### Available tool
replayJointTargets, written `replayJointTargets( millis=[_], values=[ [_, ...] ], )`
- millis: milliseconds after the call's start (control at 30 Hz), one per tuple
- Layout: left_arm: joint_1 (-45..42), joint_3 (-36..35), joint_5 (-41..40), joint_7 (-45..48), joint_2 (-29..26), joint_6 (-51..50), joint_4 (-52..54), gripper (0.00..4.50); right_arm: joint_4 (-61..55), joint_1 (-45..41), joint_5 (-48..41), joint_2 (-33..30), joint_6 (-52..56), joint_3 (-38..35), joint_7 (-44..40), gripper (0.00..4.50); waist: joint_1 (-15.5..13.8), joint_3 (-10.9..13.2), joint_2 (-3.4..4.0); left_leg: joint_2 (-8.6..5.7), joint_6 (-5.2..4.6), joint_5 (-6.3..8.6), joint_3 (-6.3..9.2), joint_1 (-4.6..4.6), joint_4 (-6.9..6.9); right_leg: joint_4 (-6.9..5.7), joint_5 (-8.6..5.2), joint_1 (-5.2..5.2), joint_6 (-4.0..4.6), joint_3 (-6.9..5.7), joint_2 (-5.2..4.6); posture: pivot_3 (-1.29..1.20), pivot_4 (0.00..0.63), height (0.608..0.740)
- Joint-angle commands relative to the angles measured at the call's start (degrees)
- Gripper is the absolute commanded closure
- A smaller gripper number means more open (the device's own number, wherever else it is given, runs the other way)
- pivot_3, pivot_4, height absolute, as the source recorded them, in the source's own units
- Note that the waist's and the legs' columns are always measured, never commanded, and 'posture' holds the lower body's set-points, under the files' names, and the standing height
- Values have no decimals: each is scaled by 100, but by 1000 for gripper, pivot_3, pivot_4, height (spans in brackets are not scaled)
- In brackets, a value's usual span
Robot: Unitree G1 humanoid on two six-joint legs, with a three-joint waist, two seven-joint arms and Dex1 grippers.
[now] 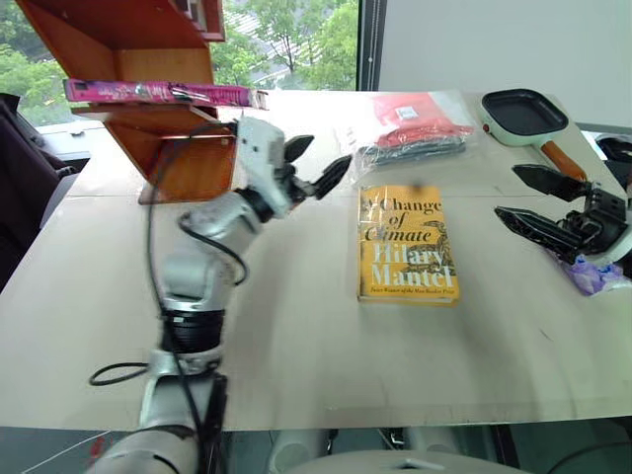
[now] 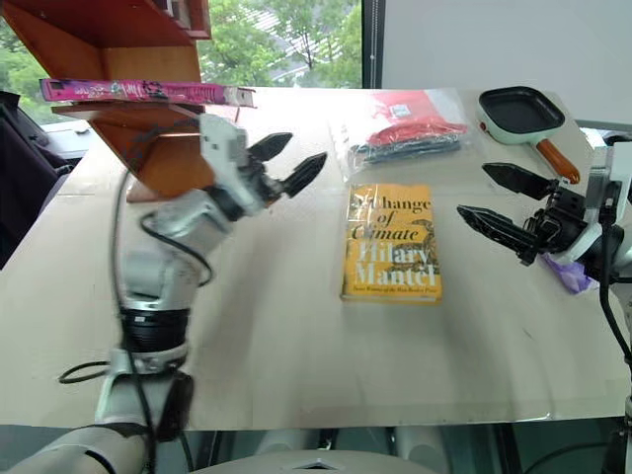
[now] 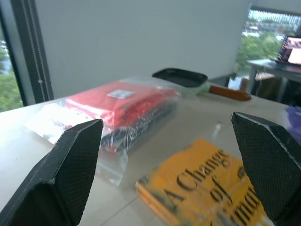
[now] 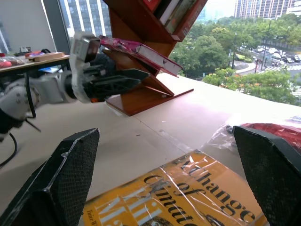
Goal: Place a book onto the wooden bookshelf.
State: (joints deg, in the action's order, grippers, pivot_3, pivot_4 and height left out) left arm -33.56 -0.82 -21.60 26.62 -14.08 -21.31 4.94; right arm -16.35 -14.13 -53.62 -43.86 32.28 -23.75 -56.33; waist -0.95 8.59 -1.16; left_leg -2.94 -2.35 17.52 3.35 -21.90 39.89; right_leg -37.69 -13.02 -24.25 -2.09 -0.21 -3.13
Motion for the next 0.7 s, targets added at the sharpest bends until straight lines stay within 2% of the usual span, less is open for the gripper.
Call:
replayJointTargets(
  millis=[33,133,200,267,400,600,633,667,700],
  values=[
    [-186,314,614,-324,355,892,-444,22,-200,-33,-224,-26,13,-224,52,0,15,0,0,0,0,0,-1,0,0,-1,0,0,0,1,0,0,150,720],
    [-509,386,1217,-920,690,1683,-1397,22,-180,-104,-228,15,-49,-181,94,0,-2,-1,1,-1,0,0,-3,1,0,-2,0,0,0,4,1,0,150,720],
    [-915,238,1632,-1625,934,2553,-2249,22,-158,-156,-220,28,-44,-131,102,0,-12,0,0,-2,0,0,-2,1,6,-2,1,4,-1,1,0,0,150,720],
    [-1273,83,1825,-2080,1027,2967,-2885,22,-149,-172,-185,25,-44,-78,76,0,-24,1,-1,-3,-1,0,-1,-1,6,1,1,5,-1,0,-1,0,150,720],
    [-1809,32,2301,-2589,816,3653,-3813,22,-129,-195,-155,19,-62,-53,65,0,-7,1,-1,-4,-1,1,1,-6,5,7,1,2,-2,-2,-1,0,150,720],
    [-2116,-280,2321,-2845,460,4205,-4503,22,-155,-160,-129,22,-77,-62,75,0,-3,1,-1,-3,-1,1,2,-7,2,8,1,0,-2,-2,-1,0,150,720],
    [-2085,-292,2294,-2761,404,4275,-4524,564,-162,-151,-126,25,-78,-59,77,0,-2,1,-1,-3,-1,1,2,-7,2,7,1,0,-2,-2,-2,0,150,720],
    [-2057,-299,2250,-2670,381,4318,-4525,761,-166,-145,-122,27,-79,-56,77,0,-2,1,-1,-3,-1,1,3,-7,2,7,1,0,-2,-3,-2,0,150,720],
    [-2043,-299,2257,-2661,364,4354,-4532,1324,-164,-145,-118,28,-81,-52,74,0,-1,1,-1,-3,-1,1,3,-7,2,7,1,0,-2,-3,-2,0,150,720]
  ],
)
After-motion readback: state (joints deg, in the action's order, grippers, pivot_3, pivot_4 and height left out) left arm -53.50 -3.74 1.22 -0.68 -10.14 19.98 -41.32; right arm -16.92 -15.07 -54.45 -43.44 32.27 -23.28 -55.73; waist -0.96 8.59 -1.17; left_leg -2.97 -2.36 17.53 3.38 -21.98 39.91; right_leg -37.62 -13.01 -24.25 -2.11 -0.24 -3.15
